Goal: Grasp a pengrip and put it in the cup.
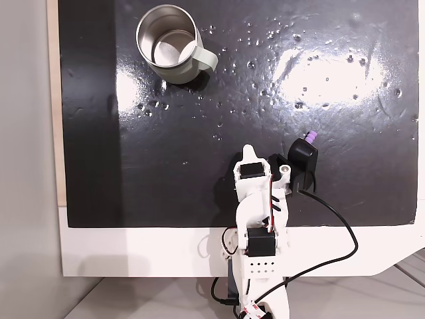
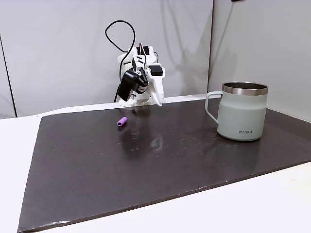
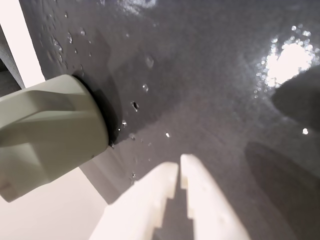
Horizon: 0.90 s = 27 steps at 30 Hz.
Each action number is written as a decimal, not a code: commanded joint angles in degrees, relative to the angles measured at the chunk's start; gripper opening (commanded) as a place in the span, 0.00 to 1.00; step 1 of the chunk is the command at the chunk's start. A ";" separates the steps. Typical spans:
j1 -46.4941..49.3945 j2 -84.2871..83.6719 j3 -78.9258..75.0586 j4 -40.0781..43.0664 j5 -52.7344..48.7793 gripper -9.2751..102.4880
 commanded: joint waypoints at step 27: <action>6.06 -6.94 -19.07 12.39 -16.52 0.08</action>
